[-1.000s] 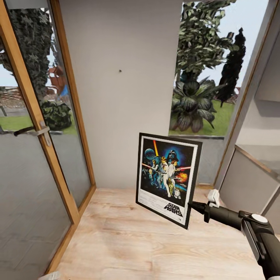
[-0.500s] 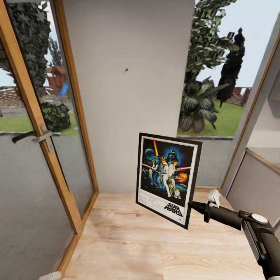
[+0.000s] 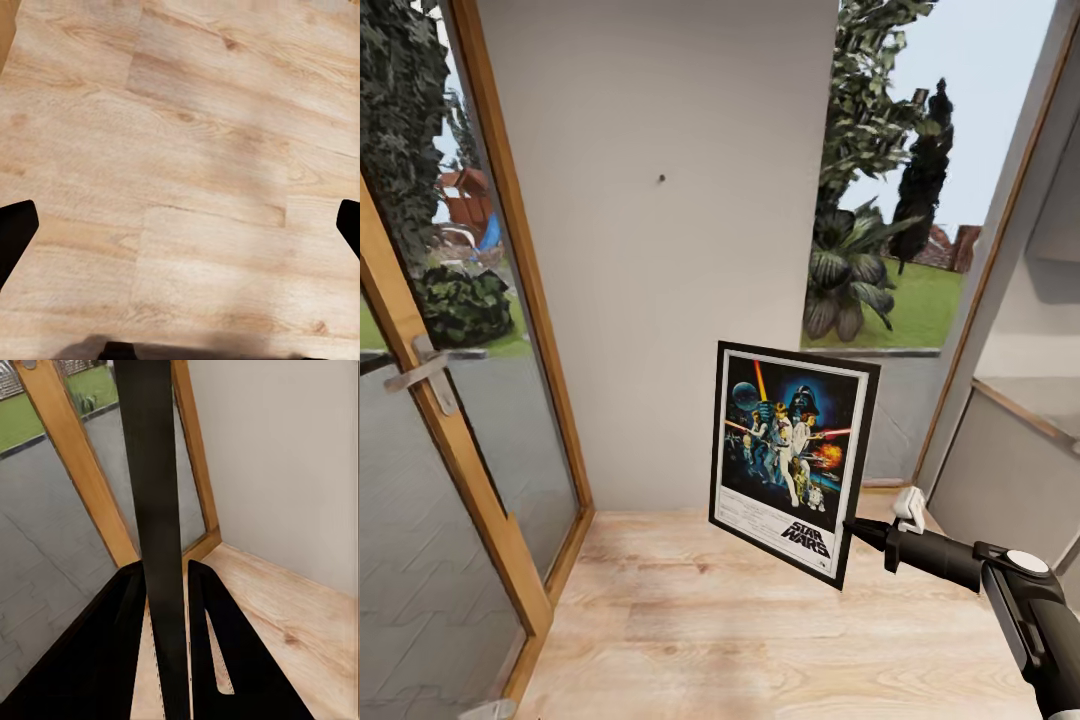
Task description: Pick up the poster from the kitchen countertop and hang it on one of the wall nails in the kitchen.
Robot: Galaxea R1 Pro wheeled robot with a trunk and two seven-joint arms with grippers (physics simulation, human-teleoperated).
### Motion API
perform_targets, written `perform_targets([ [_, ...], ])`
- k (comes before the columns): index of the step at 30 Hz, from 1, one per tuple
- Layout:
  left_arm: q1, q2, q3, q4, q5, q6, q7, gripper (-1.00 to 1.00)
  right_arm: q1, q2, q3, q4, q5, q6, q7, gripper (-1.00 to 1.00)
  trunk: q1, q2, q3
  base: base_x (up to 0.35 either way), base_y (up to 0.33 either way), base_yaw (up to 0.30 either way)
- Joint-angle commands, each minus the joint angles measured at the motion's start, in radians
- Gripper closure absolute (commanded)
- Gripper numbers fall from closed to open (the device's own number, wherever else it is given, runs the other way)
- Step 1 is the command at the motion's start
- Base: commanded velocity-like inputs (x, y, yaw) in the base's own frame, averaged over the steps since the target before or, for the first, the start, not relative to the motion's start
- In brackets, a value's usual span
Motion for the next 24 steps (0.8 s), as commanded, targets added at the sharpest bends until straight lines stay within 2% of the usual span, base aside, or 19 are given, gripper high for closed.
perform_targets([
  [1, -0.001, 0.001, -0.008, 0.001, 0.007, -0.006, -0.001, -1.0, -0.001, 0.0, -0.001, 0.0, -0.002, 0.012, 0.006, 1.0, 0.001, -0.002, -0.002, 0.321, 0.001, -0.008],
  [24, -0.001, 0.001, -0.008, 0.0, 0.007, -0.006, -0.001, -1.0, -0.001, -0.001, -0.002, 0.0, -0.002, 0.012, 0.009, 1.0, 0.001, -0.002, -0.002, 0.331, 0.0, -0.001],
])
